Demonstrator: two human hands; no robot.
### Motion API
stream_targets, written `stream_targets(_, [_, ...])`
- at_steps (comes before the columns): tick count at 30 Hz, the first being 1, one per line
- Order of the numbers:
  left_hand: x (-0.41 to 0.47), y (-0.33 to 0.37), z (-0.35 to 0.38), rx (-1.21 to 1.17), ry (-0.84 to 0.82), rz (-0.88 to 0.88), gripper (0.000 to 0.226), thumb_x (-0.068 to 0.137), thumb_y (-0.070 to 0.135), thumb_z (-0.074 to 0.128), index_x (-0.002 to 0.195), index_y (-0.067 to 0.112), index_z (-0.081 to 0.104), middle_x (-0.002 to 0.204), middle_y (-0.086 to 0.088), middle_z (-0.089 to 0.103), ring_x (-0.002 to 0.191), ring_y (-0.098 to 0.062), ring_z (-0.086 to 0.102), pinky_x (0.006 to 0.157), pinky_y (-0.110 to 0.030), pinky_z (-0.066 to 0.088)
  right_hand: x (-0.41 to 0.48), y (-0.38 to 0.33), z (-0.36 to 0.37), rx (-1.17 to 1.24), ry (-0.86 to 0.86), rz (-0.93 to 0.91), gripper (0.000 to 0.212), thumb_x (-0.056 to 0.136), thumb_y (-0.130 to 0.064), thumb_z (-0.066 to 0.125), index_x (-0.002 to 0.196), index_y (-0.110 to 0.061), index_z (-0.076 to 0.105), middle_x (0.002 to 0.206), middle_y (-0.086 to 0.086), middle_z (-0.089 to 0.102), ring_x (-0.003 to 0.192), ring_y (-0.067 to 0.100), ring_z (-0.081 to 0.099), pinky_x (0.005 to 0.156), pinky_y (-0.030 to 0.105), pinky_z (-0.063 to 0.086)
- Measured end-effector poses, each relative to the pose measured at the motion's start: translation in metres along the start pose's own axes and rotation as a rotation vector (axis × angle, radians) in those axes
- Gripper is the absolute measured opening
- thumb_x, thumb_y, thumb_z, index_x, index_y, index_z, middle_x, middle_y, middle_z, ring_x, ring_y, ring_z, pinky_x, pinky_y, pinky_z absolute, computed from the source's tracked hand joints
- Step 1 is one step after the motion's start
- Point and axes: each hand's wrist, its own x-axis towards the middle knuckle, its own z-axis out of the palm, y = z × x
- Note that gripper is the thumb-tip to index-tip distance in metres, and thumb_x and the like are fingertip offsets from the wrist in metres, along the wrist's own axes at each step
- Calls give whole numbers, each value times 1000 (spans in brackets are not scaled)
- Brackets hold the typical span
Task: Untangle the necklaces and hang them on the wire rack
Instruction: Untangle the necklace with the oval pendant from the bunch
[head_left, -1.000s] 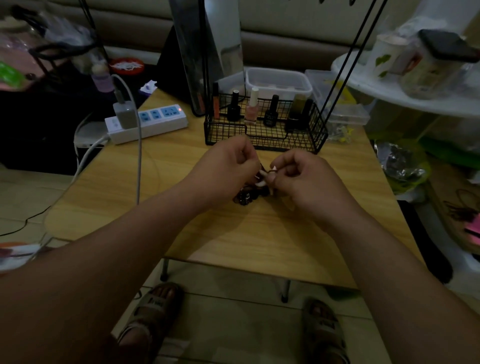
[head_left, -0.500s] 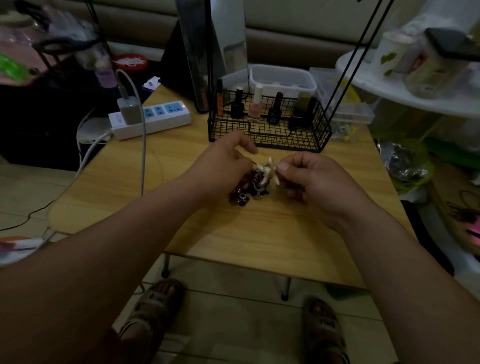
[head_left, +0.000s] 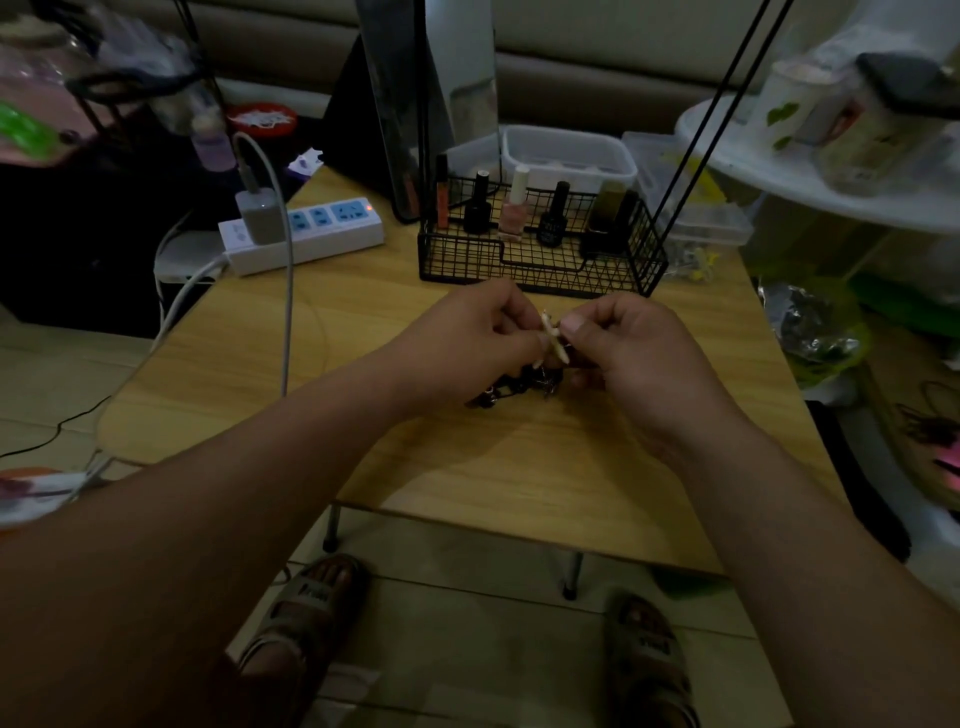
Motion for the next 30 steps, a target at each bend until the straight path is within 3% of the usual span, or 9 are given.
stream_targets(5, [0, -1, -1, -26, -17, 24, 10, 98, 24, 71, 105, 23, 66, 98, -3, 73, 89, -19, 71, 74, -37, 58, -2, 0, 0, 8, -86, 0, 10, 96, -16, 72, 104, -13, 67, 92, 9, 77, 83, 18, 75, 76, 37, 60])
stream_targets(9, [0, -2, -9, -44, -80, 6, 8, 100, 21, 68, 108, 24, 68, 100, -8, 74, 92, -26, 71, 80, -45, 59, 2, 1, -7, 122, -128, 68, 17, 97, -5, 68, 113, -10, 69, 93, 9, 76, 80, 16, 72, 69, 30, 57])
stream_targets(14, [2, -4, -13, 35, -54, 1, 7, 101, 14, 64, 103, 20, 66, 87, 1, 68, 70, -4, 62, 59, -20, 49, 5, -1, -10, 316, -154, 215, 13, 103, -7, 57, 108, -7, 69, 82, 5, 68, 67, 11, 64, 60, 24, 53])
stream_targets(17, [2, -4, -13, 187, -25, 31, 11, 96, 15, 64, 104, 23, 64, 85, 1, 67, 71, -13, 62, 58, -30, 50, 6, -2, -9, 361, -132, 252, 13, 103, -9, 55, 106, -8, 68, 75, 2, 62, 62, 11, 62, 56, 23, 51])
stream_targets(19, [0, -4, -14, 224, -14, 6, 9, 97, 19, 63, 104, 24, 63, 83, 4, 64, 68, -11, 58, 55, -27, 44, 6, -3, -10, 325, -80, 259, 14, 103, -10, 55, 104, -10, 69, 74, 1, 61, 59, 11, 61, 53, 22, 49])
stream_targets(23, [-1, -7, -17, 442, -60, 26, 31, 95, 31, 67, 125, 30, 59, 101, 10, 59, 83, -5, 56, 63, -23, 40, 6, 1, -15, -26, 25, 189, 15, 102, -18, 59, 101, -18, 74, 78, -2, 68, 63, 10, 60, 54, 23, 45])
stream_targets(26, [-2, -10, -13, 495, -148, 124, 63, 88, 43, 74, 144, 38, 46, 124, 11, 46, 103, -1, 52, 84, -20, 45, 4, 0, -14, -41, 0, 170, 15, 102, -19, 60, 102, -20, 75, 80, -4, 71, 63, 8, 59, 53, 22, 44])
stream_targets(28, [1, -13, -6, 550, -109, 161, 53, 87, 47, 75, 134, 37, 54, 118, 10, 47, 105, -7, 54, 88, -27, 49, 4, -1, -12, -45, -12, 153, 14, 102, -19, 61, 103, -20, 74, 81, -5, 72, 63, 7, 60, 53, 22, 44])
stream_targets(30, [3, -14, -5, 526, -39, 155, 33, 91, 38, 74, 120, 31, 59, 110, 10, 51, 100, -11, 57, 78, -26, 49, 6, -1, -13, -71, 13, 147, 12, 101, -19, 61, 102, -22, 74, 84, -3, 74, 66, 8, 61, 56, 23, 44])
